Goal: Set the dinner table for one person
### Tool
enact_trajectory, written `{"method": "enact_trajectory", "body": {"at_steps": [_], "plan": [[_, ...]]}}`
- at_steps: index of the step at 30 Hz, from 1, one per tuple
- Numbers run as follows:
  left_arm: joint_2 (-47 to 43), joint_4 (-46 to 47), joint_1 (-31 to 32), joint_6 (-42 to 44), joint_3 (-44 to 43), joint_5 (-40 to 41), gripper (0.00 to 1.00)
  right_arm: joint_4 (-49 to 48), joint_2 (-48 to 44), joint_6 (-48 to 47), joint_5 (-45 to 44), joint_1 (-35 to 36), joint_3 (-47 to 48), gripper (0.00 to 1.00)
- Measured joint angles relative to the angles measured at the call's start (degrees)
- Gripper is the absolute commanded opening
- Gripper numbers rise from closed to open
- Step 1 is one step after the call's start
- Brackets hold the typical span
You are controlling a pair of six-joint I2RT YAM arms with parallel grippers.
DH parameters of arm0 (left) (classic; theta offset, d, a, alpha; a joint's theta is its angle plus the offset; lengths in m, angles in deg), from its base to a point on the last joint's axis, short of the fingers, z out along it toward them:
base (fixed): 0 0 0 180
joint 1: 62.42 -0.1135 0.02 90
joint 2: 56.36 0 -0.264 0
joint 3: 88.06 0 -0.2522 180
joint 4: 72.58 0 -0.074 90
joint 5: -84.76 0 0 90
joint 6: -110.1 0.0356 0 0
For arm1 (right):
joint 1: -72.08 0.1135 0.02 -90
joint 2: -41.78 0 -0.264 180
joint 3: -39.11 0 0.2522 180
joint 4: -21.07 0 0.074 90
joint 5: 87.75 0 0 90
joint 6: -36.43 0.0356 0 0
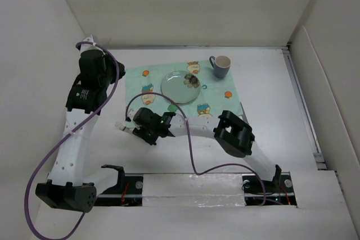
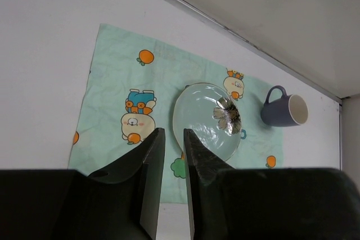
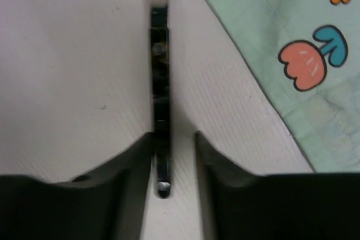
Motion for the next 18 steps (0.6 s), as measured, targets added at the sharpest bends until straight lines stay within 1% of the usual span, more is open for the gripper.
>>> {"method": "enact_trajectory", "body": {"at_steps": [1,2,3,4,6,9,10,13,16,18], "plan": [[0.0,0.0,0.0,0.0,0.0,0.0,0.18,0.3,0.6,0.1,-0.4,0.1,0.9,0.24],[0.0,0.0,0.0,0.1,0.0,0.0,0.18,0.7,1.2,0.0,-0.9,0.2,1.8,0.09],[0.0,0.0,0.0,0.3,0.0,0.0,0.19,1.1,1.7,0.0,-1.4,0.2,2.7,0.03],[0.1,0.0,0.0,0.5,0.0,0.1,0.19,1.3,1.9,0.2,-1.7,0.3,3.2,0.0],[0.4,0.0,0.4,1.1,0.0,0.9,0.2,1.7,1.9,0.5,-1.9,0.5,3.4,0.0],[1.2,-0.3,1.0,2.6,-0.6,3.3,0.26,2.7,1.1,0.6,-1.1,0.7,3.1,0.0],[1.5,-0.5,1.2,3.2,-1.0,4.2,0.29,3.2,0.4,0.9,-0.8,0.7,2.7,0.0],[2.0,-0.7,1.2,4.9,-2.3,6.9,0.32,3.5,-3.6,2.4,1.4,0.1,1.4,0.0],[2.1,-0.7,1.2,6.0,-3.1,8.5,0.32,3.5,-8.3,5.6,3.4,-1.5,1.6,0.0],[2.1,-0.7,1.2,6.4,-3.1,8.7,0.32,3.5,-10.2,8.3,3.5,-3.8,3.4,0.0]]}}
